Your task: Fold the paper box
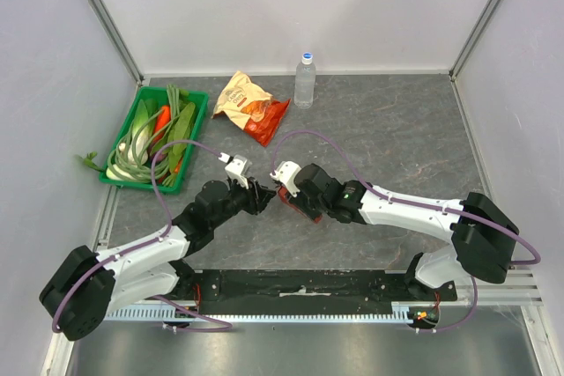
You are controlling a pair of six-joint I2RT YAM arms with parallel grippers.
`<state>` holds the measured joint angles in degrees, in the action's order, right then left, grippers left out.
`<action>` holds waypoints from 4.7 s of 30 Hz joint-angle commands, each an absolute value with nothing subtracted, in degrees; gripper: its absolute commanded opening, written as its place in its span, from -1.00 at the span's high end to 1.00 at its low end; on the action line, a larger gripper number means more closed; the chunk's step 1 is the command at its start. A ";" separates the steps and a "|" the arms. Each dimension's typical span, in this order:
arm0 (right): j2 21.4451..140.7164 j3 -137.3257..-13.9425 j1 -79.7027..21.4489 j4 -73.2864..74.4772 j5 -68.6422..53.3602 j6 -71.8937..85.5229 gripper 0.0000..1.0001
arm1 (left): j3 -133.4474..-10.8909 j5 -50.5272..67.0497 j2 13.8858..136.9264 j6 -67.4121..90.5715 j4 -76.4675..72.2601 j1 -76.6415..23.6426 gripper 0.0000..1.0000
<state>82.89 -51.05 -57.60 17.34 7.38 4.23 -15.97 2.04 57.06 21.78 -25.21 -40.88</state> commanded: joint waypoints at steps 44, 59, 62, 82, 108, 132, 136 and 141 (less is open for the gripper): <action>81.74 -51.59 -56.43 16.61 3.25 1.93 0.60 | -24.78 19.16 67.05 -6.77 -25.22 -37.88 0.37; 82.53 -51.86 -56.34 16.61 3.25 1.58 0.60 | -21.81 17.58 61.98 -3.88 -25.92 -37.88 0.29; 82.44 -51.50 -56.34 16.52 3.08 1.58 0.60 | -17.06 15.12 56.18 -1.59 -28.90 -37.88 0.24; 82.88 -52.21 -56.07 16.87 1.93 1.49 0.61 | -22.50 18.19 67.67 -3.87 -31.82 -37.88 0.48; 83.23 -52.91 -55.99 16.79 1.41 1.23 0.61 | -25.22 18.89 66.53 -6.15 -25.93 -37.79 0.43; 84.02 -53.26 -55.99 16.61 1.14 1.14 0.63 | -27.78 17.41 71.37 -2.03 -26.72 -38.58 0.96; 84.11 -53.17 -55.99 16.43 1.14 1.40 0.64 | -25.85 13.37 70.40 0.95 -26.98 -40.07 0.96; 84.46 -53.09 -55.99 16.17 1.49 1.49 0.63 | -23.38 8.36 69.87 3.77 -29.00 -42.62 0.96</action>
